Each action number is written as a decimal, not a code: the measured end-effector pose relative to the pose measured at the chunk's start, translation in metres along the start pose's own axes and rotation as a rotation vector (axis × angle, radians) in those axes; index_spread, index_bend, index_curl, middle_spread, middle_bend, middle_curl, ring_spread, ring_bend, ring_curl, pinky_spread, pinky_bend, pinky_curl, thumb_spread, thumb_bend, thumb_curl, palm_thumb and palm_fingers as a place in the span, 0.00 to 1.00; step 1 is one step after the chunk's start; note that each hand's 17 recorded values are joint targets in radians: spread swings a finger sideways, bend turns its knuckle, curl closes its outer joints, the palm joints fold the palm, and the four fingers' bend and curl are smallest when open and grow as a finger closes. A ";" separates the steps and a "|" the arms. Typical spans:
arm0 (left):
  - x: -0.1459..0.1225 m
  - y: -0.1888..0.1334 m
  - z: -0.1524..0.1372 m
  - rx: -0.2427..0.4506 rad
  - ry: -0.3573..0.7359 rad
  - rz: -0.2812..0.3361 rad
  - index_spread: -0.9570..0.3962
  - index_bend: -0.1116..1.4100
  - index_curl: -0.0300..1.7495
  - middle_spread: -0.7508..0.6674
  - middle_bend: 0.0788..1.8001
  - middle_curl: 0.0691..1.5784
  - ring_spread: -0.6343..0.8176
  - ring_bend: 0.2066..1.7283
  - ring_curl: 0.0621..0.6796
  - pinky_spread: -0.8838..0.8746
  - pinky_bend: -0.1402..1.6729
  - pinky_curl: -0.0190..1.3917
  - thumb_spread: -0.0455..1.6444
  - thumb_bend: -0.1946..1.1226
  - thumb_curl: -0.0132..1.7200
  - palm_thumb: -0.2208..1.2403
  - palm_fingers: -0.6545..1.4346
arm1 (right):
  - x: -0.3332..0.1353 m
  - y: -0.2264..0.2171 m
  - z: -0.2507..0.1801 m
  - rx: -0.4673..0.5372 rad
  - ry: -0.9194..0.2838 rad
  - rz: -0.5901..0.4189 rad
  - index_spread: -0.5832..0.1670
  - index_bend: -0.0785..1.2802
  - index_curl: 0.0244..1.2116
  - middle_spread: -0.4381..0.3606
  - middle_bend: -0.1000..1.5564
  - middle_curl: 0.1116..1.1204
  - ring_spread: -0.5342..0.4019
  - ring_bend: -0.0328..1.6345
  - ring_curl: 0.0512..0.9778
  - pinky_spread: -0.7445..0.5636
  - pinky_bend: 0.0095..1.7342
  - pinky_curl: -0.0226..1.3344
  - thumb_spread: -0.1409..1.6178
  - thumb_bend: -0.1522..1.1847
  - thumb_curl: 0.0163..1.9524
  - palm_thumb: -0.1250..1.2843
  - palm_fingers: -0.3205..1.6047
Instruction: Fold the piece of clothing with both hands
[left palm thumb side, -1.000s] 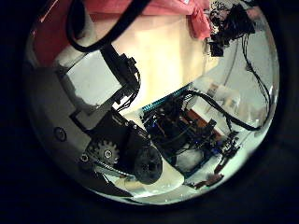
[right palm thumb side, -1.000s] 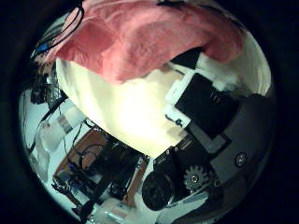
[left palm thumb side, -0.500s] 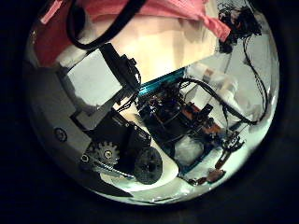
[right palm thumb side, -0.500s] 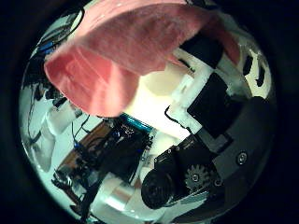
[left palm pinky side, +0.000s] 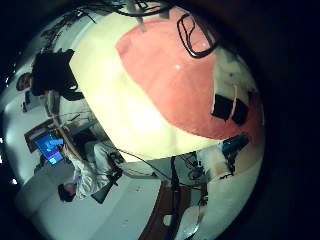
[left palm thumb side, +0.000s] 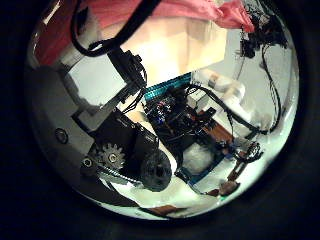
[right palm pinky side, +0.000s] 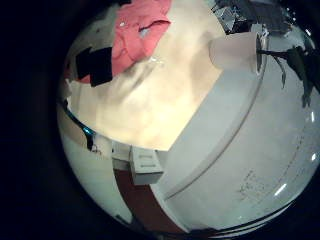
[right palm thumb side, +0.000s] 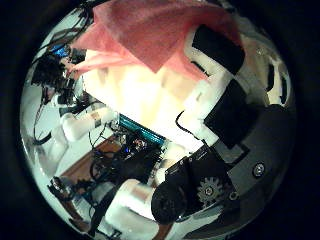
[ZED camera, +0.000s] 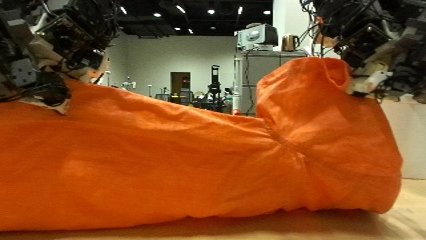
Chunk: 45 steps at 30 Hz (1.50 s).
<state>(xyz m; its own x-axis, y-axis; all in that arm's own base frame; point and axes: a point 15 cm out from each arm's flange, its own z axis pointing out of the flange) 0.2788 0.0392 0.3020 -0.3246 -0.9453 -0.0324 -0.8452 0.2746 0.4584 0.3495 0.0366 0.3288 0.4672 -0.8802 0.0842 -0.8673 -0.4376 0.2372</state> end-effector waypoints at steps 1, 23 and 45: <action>-0.004 -0.007 -0.004 0.001 0.001 -0.006 0.34 0.18 0.93 0.12 0.47 0.67 0.12 0.70 0.73 0.09 0.62 0.44 0.62 0.14 0.47 0.69 0.81 | 0.001 -0.008 -0.004 0.011 -0.015 0.007 0.38 0.83 0.75 0.26 0.77 0.86 0.31 0.82 0.79 0.36 0.71 0.68 0.86 0.12 0.23 0.83 0.69; -0.105 -0.139 0.000 -0.022 0.116 -0.201 0.40 0.18 0.95 0.12 0.48 0.67 0.12 0.70 0.75 0.10 0.61 0.44 0.62 0.14 0.46 0.69 0.80 | 0.024 -0.249 0.009 0.254 -0.080 0.023 0.39 0.82 0.75 0.27 0.76 0.90 0.31 0.81 0.82 0.36 0.68 0.74 0.85 0.11 0.27 0.89 0.70; -0.146 -0.154 0.035 -0.015 0.287 -0.287 0.46 0.13 0.79 0.20 0.31 0.59 0.16 0.62 0.74 0.13 0.58 0.49 0.68 0.13 0.32 0.54 0.48 | 0.042 -0.342 0.012 0.555 -0.096 0.113 0.36 0.44 0.66 0.32 0.62 0.75 0.28 0.72 0.68 0.17 0.55 0.60 0.94 0.11 0.20 0.69 0.49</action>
<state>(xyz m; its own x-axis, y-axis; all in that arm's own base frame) 0.4418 0.1405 0.2049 0.0573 -0.9945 0.0877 -0.8773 -0.0083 0.4798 0.6638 0.1468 0.2399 0.3708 -0.9286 -0.0151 -0.8836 -0.3477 -0.3138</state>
